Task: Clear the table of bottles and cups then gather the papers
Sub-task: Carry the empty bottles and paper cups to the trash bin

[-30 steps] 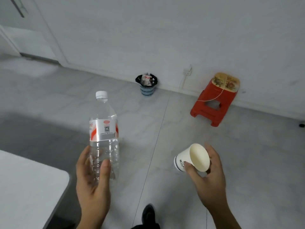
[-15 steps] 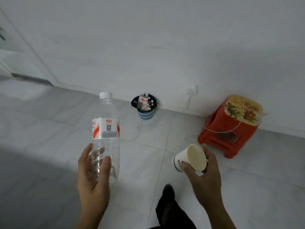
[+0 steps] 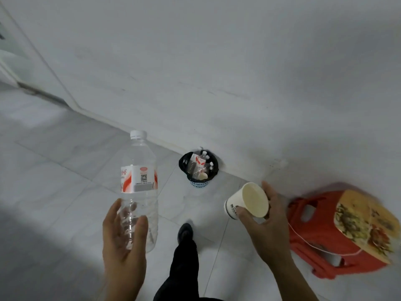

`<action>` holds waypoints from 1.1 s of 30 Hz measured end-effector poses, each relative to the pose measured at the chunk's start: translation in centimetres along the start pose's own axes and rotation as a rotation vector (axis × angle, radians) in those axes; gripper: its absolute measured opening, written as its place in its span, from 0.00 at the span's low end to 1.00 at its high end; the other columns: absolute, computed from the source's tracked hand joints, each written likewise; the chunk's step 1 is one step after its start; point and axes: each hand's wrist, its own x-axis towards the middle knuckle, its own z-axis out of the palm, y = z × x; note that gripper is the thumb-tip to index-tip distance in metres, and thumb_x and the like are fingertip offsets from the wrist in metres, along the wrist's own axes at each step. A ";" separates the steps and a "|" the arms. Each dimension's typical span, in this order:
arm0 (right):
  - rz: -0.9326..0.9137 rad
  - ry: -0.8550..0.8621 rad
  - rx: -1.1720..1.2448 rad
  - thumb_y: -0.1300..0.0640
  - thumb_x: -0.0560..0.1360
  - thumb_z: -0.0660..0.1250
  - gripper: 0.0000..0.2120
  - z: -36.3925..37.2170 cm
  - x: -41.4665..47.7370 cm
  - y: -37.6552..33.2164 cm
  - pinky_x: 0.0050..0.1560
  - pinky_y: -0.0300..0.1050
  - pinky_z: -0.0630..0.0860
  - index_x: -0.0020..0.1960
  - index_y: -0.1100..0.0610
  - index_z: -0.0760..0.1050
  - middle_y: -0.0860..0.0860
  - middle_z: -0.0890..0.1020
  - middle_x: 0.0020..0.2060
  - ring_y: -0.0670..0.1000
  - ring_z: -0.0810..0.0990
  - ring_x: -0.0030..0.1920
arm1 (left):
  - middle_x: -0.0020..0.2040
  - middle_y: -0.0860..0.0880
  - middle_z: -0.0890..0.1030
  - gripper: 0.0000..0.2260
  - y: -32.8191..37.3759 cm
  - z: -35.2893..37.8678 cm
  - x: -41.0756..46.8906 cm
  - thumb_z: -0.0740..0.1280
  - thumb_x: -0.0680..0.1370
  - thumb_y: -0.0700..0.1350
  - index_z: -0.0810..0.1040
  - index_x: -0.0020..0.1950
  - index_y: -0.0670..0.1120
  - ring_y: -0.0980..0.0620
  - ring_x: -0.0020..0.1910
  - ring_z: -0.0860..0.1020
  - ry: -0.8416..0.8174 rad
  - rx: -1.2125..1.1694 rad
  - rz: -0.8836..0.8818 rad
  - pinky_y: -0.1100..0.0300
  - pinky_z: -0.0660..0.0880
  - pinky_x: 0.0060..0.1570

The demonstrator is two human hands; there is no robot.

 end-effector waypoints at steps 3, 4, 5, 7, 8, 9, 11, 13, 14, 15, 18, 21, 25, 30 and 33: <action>0.041 0.003 -0.027 0.38 0.58 0.72 0.42 3.2 6.9 -0.8 0.63 0.51 0.76 0.70 0.41 0.65 0.38 0.73 0.63 0.40 0.74 0.61 | 0.63 0.51 0.79 0.28 -1.0 4.2 7.6 0.67 0.71 0.59 0.68 0.70 0.59 0.44 0.57 0.81 -0.019 0.034 -0.022 0.38 0.79 0.52; 0.055 0.000 -0.035 0.39 0.58 0.73 0.41 4.2 9.1 -1.3 0.62 0.47 0.75 0.69 0.40 0.65 0.36 0.73 0.62 0.37 0.74 0.61 | 0.63 0.51 0.79 0.26 -1.1 5.6 10.1 0.68 0.71 0.58 0.68 0.69 0.60 0.45 0.56 0.81 -0.028 0.045 -0.039 0.40 0.79 0.51; 0.062 -0.005 -0.044 0.41 0.59 0.74 0.40 5.2 11.2 -1.6 0.61 0.43 0.75 0.69 0.39 0.65 0.34 0.72 0.61 0.35 0.73 0.60 | 0.63 0.51 0.79 0.25 -1.3 7.0 12.4 0.67 0.72 0.57 0.68 0.68 0.61 0.46 0.56 0.80 -0.043 0.061 -0.049 0.44 0.80 0.50; 0.084 -0.002 -0.048 0.45 0.61 0.75 0.39 6.9 15.2 -2.0 0.58 0.39 0.72 0.69 0.40 0.65 0.32 0.71 0.60 0.32 0.72 0.60 | 0.64 0.50 0.77 0.23 -1.7 9.7 16.5 0.66 0.73 0.56 0.66 0.67 0.62 0.48 0.57 0.80 -0.100 0.115 -0.057 0.53 0.79 0.47; 0.101 -0.002 -0.046 0.44 0.61 0.74 0.40 7.6 17.2 -2.0 0.58 0.38 0.72 0.71 0.42 0.65 0.31 0.70 0.60 0.31 0.72 0.60 | 0.65 0.49 0.76 0.23 -2.0 11.0 18.3 0.66 0.73 0.56 0.66 0.68 0.61 0.50 0.57 0.79 -0.128 0.149 -0.065 0.57 0.78 0.47; 0.118 -0.003 -0.048 0.42 0.61 0.74 0.41 8.4 19.0 -1.9 0.58 0.37 0.72 0.72 0.43 0.65 0.31 0.70 0.59 0.30 0.71 0.59 | 0.66 0.48 0.76 0.24 -2.5 12.3 19.9 0.66 0.74 0.55 0.65 0.69 0.59 0.50 0.57 0.79 -0.149 0.176 -0.072 0.60 0.77 0.46; 0.162 -0.007 -0.056 0.38 0.59 0.72 0.41 9.8 22.1 -1.2 0.56 0.36 0.72 0.71 0.44 0.67 0.32 0.70 0.59 0.31 0.72 0.59 | 0.65 0.50 0.76 0.24 -3.7 14.6 22.7 0.66 0.74 0.55 0.65 0.70 0.58 0.53 0.57 0.80 -0.171 0.213 -0.093 0.65 0.76 0.46; 0.206 -0.023 -0.067 0.40 0.61 0.73 0.38 11.5 25.1 0.6 0.54 0.31 0.71 0.69 0.43 0.67 0.33 0.70 0.59 0.33 0.72 0.58 | 0.62 0.57 0.77 0.24 -5.6 16.8 24.6 0.66 0.74 0.58 0.65 0.69 0.59 0.61 0.55 0.80 -0.190 0.252 -0.110 0.70 0.76 0.45; 0.226 -0.035 -0.074 0.43 0.62 0.74 0.36 12.4 26.6 2.0 0.51 0.29 0.71 0.67 0.41 0.66 0.33 0.69 0.59 0.33 0.73 0.58 | 0.60 0.65 0.76 0.23 -6.9 17.9 25.4 0.66 0.74 0.57 0.65 0.68 0.60 0.66 0.54 0.79 -0.207 0.275 -0.124 0.71 0.77 0.43; 0.249 -0.044 -0.081 0.44 0.62 0.74 0.34 13.5 28.1 3.7 0.50 0.28 0.72 0.66 0.41 0.66 0.36 0.70 0.59 0.35 0.73 0.58 | 0.58 0.71 0.75 0.23 -8.3 19.1 26.1 0.66 0.75 0.56 0.65 0.68 0.60 0.70 0.53 0.78 -0.222 0.298 -0.150 0.74 0.76 0.43; 0.338 -0.048 -0.115 0.43 0.62 0.76 0.35 17.7 32.6 11.3 0.55 0.38 0.77 0.65 0.45 0.67 0.44 0.69 0.60 0.41 0.74 0.58 | 0.56 0.75 0.73 0.24 -14.0 22.2 28.0 0.66 0.74 0.57 0.64 0.68 0.60 0.73 0.52 0.77 -0.212 0.354 -0.237 0.73 0.77 0.42; 0.397 -0.092 -0.205 0.44 0.63 0.77 0.38 22.5 36.3 21.2 0.61 0.53 0.76 0.70 0.50 0.67 0.48 0.69 0.62 0.47 0.73 0.61 | 0.60 0.60 0.77 0.32 -20.9 24.5 29.3 0.65 0.70 0.63 0.65 0.72 0.55 0.67 0.54 0.79 -0.162 0.384 -0.317 0.61 0.76 0.48; 0.418 -0.243 -0.335 0.51 0.69 0.77 0.37 29.2 40.6 34.4 0.59 0.42 0.69 0.73 0.52 0.65 0.52 0.69 0.66 0.48 0.72 0.62 | 0.60 0.58 0.78 0.34 -30.2 26.7 29.6 0.68 0.69 0.60 0.66 0.73 0.54 0.66 0.55 0.79 -0.135 0.431 -0.375 0.62 0.77 0.49; 0.348 -0.329 -0.425 0.52 0.70 0.77 0.38 36.8 43.6 46.5 0.54 0.42 0.69 0.74 0.53 0.62 0.54 0.68 0.68 0.51 0.73 0.62 | 0.59 0.58 0.79 0.33 -40.7 27.6 29.5 0.68 0.68 0.61 0.69 0.72 0.53 0.62 0.54 0.80 -0.140 0.474 -0.429 0.66 0.79 0.46; 0.294 -0.410 -0.522 0.51 0.71 0.76 0.37 39.7 44.3 51.4 0.56 0.49 0.75 0.74 0.53 0.62 0.55 0.69 0.68 0.57 0.75 0.62 | 0.62 0.55 0.77 0.31 -46.7 28.2 29.9 0.70 0.70 0.59 0.67 0.72 0.54 0.59 0.55 0.80 -0.164 0.529 -0.446 0.65 0.75 0.46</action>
